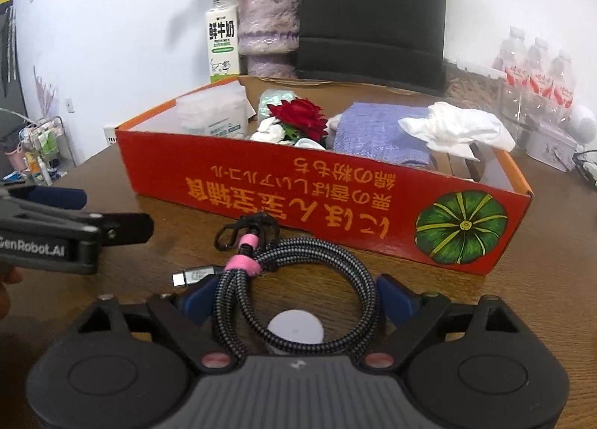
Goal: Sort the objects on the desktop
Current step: 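Grasp the black braided cable with the right tool while the left tool grasps the white round cap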
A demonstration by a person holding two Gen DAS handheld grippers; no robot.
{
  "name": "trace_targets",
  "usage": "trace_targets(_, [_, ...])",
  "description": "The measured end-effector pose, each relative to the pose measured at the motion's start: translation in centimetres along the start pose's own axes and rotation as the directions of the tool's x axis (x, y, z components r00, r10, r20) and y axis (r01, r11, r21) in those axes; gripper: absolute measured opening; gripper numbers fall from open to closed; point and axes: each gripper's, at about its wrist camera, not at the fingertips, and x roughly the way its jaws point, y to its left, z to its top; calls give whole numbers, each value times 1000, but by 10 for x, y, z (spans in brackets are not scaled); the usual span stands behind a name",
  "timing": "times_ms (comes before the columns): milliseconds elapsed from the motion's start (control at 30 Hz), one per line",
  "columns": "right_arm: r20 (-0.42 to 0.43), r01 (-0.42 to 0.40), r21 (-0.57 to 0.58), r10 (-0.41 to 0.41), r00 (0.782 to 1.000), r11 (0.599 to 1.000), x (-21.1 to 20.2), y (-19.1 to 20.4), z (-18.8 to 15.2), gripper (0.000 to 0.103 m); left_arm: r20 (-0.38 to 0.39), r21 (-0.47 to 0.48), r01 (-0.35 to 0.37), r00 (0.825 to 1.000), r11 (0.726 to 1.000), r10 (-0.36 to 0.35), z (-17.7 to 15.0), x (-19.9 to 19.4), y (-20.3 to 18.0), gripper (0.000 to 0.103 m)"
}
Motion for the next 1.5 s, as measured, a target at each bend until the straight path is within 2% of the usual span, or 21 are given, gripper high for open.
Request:
trace_targets(400, [78, -1, 12, 0, 997, 1000, -21, -3, 2, 88, 18, -2, 7, 1000, 1000, -7, -1, -3, -1, 103])
trace_targets(600, [131, 11, 41, -16, 991, 999, -40, -19, 4, 88, 15, -4, 18, 1000, 1000, -18, -7, -5, -10, 103])
trace_targets(733, [160, 27, 66, -38, 986, 997, -54, -38, 3, 88, 7, 11, 41, 999, 999, -41, -14, -8, -29, 103])
trace_targets(1033, [170, 64, 99, -80, 982, 993, -72, -82, -10, 88, -31, 86, 101, 995, 991, -99, -25, -4, -97, 103])
trace_targets(1333, [154, 81, 112, -98, 983, 990, -82, -118, -25, 88, -47, 48, 68, 997, 997, -66, -24, 10, -128, 103])
trace_targets(1500, [162, 70, 111, -88, 983, 991, -87, -121, -29, 88, -56, 67, 52, 997, 996, -48, -24, 9, -138, 92])
